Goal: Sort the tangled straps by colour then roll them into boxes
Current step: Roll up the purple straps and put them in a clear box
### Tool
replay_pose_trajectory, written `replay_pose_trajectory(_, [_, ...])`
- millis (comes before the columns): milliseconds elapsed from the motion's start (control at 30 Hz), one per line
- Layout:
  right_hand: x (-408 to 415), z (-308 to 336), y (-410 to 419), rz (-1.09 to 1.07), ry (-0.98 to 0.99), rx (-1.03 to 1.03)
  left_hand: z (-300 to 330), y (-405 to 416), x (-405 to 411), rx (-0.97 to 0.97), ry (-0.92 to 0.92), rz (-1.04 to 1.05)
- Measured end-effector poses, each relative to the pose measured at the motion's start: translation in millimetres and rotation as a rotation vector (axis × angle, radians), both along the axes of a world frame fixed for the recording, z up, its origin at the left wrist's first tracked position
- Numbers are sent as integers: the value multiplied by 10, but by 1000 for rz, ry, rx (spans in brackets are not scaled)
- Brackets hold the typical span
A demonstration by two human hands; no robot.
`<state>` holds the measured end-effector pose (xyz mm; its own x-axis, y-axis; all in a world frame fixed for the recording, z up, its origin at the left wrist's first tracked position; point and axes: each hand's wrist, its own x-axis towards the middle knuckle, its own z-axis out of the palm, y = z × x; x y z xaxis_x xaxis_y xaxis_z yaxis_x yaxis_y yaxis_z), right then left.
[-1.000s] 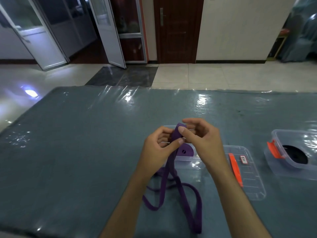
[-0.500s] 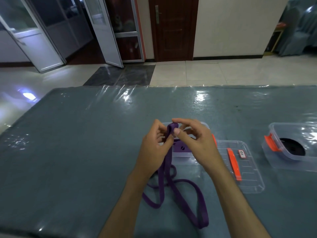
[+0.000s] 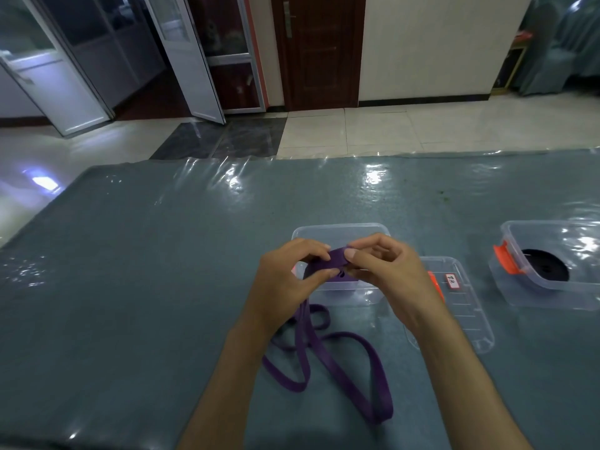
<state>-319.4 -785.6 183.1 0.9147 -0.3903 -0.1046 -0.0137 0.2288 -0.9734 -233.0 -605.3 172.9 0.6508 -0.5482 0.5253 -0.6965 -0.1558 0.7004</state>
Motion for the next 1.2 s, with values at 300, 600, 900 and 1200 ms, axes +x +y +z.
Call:
replay_pose_trajectory(300, [28,57,32,-46,41,199,-11,-41,-20,-7,-172,15])
replay_pose_trajectory(600, [125,59,151,111,28,530,-15,-239,-119,-400,170,100])
replay_pose_trajectory(900, [204,-41,164,128,83,308,-103,-318,-33,-331,220,119])
replay_pose_trajectory(1200, [168,12,70,-49,-124,-13,-106,-339,-46,-348,422,65])
